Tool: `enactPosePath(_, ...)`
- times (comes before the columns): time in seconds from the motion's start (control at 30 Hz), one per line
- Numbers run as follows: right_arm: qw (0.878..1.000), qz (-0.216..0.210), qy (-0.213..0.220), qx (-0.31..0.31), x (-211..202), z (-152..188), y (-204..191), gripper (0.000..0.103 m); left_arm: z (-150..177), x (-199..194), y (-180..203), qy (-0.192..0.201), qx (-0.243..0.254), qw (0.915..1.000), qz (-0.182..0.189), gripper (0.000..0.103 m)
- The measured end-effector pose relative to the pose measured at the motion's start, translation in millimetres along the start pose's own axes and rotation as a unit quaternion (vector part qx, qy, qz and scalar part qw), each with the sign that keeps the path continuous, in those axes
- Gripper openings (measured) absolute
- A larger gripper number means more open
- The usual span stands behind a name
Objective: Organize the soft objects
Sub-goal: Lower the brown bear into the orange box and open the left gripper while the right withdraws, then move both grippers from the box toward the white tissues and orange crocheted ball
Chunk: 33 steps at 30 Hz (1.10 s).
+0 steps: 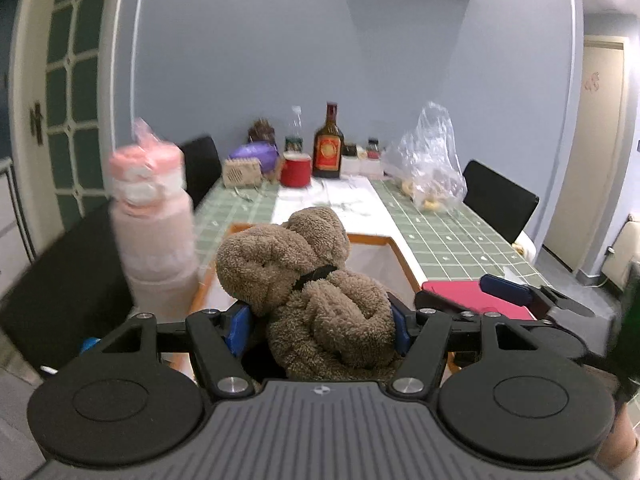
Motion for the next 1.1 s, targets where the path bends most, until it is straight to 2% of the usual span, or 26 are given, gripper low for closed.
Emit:
enactPosePath(0.13, 0.999, 0.041, -0.008, 0.022, 1, 4, 15, 0.1, 6, 34, 1, -0.035, -0.003, 0.9994, -0.006, 0.075)
enactPosePath(0.23, 0.999, 0.039, -0.009, 0.031, 0, 5, 16, 0.1, 12, 46, -3, -0.054, 0.011, 0.9981, -0.027, 0.075)
enactPosePath(0.4, 0.999, 0.038, -0.016, 0.031, 2, 9, 14, 0.1, 29, 67, -16, -0.1, 0.058, 0.9914, -0.061, 0.075)
enactPosePath(0.53, 0.999, 0.026, -0.016, 0.027, 4, 9, 10, 0.1, 34, 75, -21, -0.109, 0.098, 0.9858, -0.082, 0.075)
enactPosePath(0.6, 0.999, 0.025, -0.015, 0.027, 5, 8, 10, 0.1, 37, 73, -24, -0.111, 0.096, 0.9853, -0.086, 0.077)
enactPosePath(0.67, 0.999, 0.027, -0.016, 0.028, 5, 9, 11, 0.1, 37, 70, -24, -0.114, 0.09, 0.9865, -0.075, 0.083)
enactPosePath(0.77, 0.999, 0.034, -0.016, 0.023, 5, 10, 12, 0.1, 37, 62, -21, -0.098, 0.098, 0.9888, -0.055, 0.094)
enactPosePath(0.83, 0.999, 0.035, -0.015, 0.023, 5, 10, 12, 0.1, 32, 52, -17, -0.056, 0.117, 0.9903, -0.049, 0.101)
enactPosePath(0.93, 0.999, 0.034, -0.014, 0.025, 4, 10, 12, 0.1, 29, 38, -12, -0.022, 0.138, 0.9887, -0.055, 0.102)
enactPosePath(1.1, 0.999, 0.033, -0.011, 0.022, 4, 11, 10, 0.1, 21, 21, -10, 0.0, 0.12, 0.991, -0.059, 0.102)
Point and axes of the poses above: each gripper's, at about its wrist camera, not at the fingertips, and x roughly the way its jaws point, y to its right, z to its underside, the point moved 8 cm from there along x, roughly the way its jaws point, and after that the axes turned 7 degrees about -x, right-handed, at the moved point
